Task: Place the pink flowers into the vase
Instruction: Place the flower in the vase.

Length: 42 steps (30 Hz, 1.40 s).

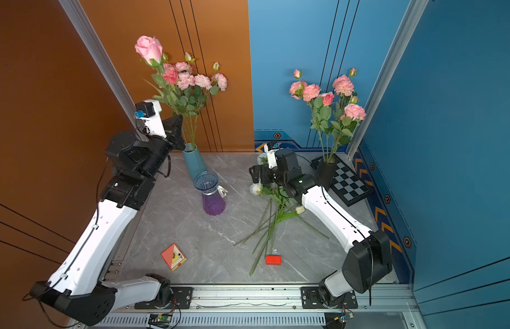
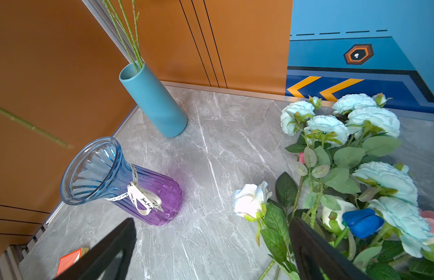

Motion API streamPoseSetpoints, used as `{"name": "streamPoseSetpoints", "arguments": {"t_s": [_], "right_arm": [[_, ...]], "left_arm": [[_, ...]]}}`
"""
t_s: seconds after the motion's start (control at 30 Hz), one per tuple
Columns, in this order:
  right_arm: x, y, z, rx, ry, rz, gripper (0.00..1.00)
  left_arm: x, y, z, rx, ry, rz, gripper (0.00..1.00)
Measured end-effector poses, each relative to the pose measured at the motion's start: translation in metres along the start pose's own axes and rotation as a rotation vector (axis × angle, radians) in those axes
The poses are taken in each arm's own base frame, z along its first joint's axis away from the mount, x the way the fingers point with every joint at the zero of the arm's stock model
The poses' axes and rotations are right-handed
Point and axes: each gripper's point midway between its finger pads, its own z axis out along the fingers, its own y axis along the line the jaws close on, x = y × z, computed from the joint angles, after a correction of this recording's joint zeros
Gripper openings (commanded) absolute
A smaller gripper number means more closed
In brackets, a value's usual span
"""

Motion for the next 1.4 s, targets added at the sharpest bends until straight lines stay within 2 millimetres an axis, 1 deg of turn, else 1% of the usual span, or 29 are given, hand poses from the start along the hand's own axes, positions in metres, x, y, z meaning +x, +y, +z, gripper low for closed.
{"name": "streamPoseSetpoints", "arguments": {"t_s": [0.07, 0.13, 0.3, 0.43, 0.57, 0.7, 0.87, 1.03, 1.27, 1.4], "right_arm": [[0.001, 0.002, 0.0, -0.009, 0.003, 0.0, 1.0], [0.002, 0.007, 0.0, -0.032, 0.009, 0.0, 1.0], [0.008, 0.031, 0.0, -0.124, 0.03, -0.018, 1.0], [0.01, 0.05, -0.002, -0.199, 0.037, -0.037, 1.0], [0.01, 0.061, -0.003, -0.248, 0.033, -0.049, 1.0], [0.015, 0.071, -0.003, -0.293, 0.04, -0.06, 1.0], [0.02, 0.084, -0.005, -0.341, 0.052, -0.072, 1.0], [0.021, 0.087, -0.005, -0.35, 0.054, -0.075, 1.0], [0.022, 0.089, -0.005, -0.353, 0.055, -0.077, 1.0], [0.022, 0.09, -0.006, -0.356, 0.056, -0.078, 1.0]], "left_arm": [[0.005, 0.003, 0.002, -0.009, -0.003, -0.001, 0.0], [0.017, 0.004, 0.004, -0.012, 0.012, -0.008, 0.0], [0.058, 0.008, 0.009, -0.021, 0.078, -0.045, 0.0], [0.087, 0.01, 0.01, -0.028, 0.121, -0.075, 0.0], [0.115, 0.012, 0.009, -0.035, 0.16, -0.103, 0.0], [0.142, 0.014, 0.007, -0.042, 0.198, -0.125, 0.0], [0.165, 0.016, 0.004, -0.049, 0.227, -0.146, 0.0], [0.187, 0.018, 0.001, -0.055, 0.258, -0.162, 0.0], [0.222, 0.02, -0.005, -0.067, 0.32, -0.177, 0.01], [0.235, 0.017, -0.007, -0.065, 0.349, -0.183, 0.02]]}}
